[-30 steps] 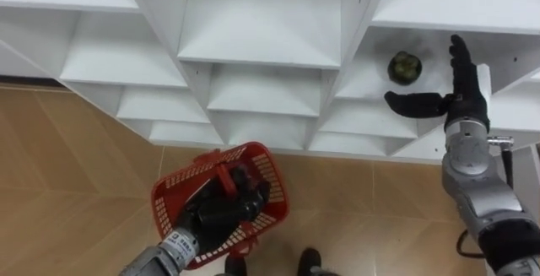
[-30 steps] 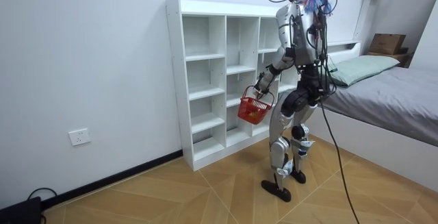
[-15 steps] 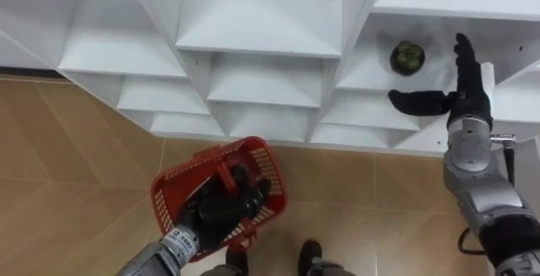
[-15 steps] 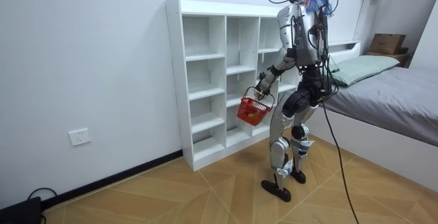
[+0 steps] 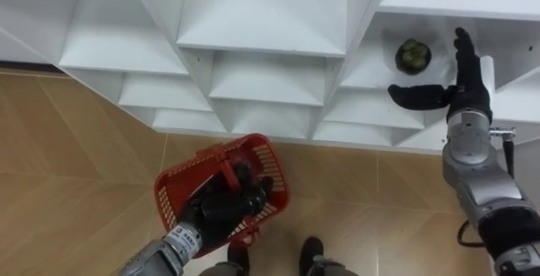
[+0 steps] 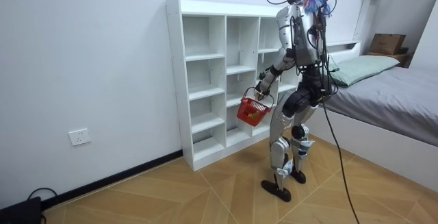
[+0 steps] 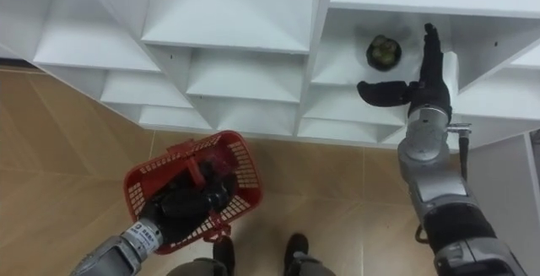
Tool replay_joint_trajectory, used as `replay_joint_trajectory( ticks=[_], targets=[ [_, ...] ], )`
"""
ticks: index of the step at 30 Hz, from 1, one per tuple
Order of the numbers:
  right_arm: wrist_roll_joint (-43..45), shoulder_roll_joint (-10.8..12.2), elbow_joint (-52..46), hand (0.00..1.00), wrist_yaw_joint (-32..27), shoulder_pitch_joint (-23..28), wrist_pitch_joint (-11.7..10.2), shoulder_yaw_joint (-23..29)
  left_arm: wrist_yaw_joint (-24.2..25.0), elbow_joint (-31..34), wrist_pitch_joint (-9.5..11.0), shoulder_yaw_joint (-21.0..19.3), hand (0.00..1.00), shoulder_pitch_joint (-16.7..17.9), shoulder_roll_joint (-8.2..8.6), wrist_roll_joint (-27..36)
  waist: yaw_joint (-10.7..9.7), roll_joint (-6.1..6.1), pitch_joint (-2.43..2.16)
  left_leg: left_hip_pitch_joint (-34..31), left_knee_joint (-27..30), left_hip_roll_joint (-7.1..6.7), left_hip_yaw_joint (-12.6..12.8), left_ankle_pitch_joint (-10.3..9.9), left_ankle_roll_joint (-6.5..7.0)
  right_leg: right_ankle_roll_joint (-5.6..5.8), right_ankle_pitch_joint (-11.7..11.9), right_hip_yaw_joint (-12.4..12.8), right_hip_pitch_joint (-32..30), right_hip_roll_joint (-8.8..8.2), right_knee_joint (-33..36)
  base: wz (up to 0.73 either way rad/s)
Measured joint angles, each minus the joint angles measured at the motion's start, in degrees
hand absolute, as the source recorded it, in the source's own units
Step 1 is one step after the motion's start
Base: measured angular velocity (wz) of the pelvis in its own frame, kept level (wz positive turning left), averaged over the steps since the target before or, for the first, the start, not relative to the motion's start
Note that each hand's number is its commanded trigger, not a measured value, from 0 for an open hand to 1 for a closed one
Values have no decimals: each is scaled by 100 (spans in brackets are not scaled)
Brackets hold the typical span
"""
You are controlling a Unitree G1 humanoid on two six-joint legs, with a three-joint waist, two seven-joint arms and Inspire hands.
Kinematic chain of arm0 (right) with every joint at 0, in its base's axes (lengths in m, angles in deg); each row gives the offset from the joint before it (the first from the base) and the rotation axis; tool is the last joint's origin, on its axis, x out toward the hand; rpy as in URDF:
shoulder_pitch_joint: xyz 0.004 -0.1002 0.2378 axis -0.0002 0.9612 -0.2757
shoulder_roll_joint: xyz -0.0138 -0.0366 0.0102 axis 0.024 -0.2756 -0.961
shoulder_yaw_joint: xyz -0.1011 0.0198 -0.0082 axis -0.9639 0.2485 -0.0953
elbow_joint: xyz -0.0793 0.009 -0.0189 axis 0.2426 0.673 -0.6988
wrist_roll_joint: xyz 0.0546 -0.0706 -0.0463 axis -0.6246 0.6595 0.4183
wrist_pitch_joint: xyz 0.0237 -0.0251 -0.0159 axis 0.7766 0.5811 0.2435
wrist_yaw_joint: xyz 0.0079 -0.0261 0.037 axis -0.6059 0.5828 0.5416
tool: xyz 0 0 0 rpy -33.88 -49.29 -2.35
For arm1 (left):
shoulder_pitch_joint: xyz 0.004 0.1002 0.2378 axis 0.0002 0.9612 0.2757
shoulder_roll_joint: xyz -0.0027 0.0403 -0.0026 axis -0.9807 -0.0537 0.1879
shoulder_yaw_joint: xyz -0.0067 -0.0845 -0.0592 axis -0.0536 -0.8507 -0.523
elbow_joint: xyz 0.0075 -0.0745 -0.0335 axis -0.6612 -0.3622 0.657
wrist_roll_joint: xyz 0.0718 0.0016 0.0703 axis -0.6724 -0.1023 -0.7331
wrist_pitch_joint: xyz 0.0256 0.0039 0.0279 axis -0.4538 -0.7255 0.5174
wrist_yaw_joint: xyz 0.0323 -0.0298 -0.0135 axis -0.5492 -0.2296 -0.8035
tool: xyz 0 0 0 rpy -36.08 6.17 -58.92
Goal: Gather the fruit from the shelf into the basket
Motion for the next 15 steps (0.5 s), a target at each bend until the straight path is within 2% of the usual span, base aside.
replay_joint_trajectory(
  ticks=[7, 15],
  targets=[
    [239, -1, 48, 0, -91, -254, 29, -2, 0, 0, -6, -1, 100, -3, 1, 5, 7, -2, 0, 1, 2, 1, -6, 1, 0, -2, 2, -5, 0, -2, 7, 0],
    [476, 3, 43, 0, -229, -293, 29, -13, 0, 0, -8, 2, 100, -90, 12, 118, 6, -28, 15, -23, 2, 5, -6, 0, 0, -2, 1, -22, -3, -3, -1, 0]
  ],
)
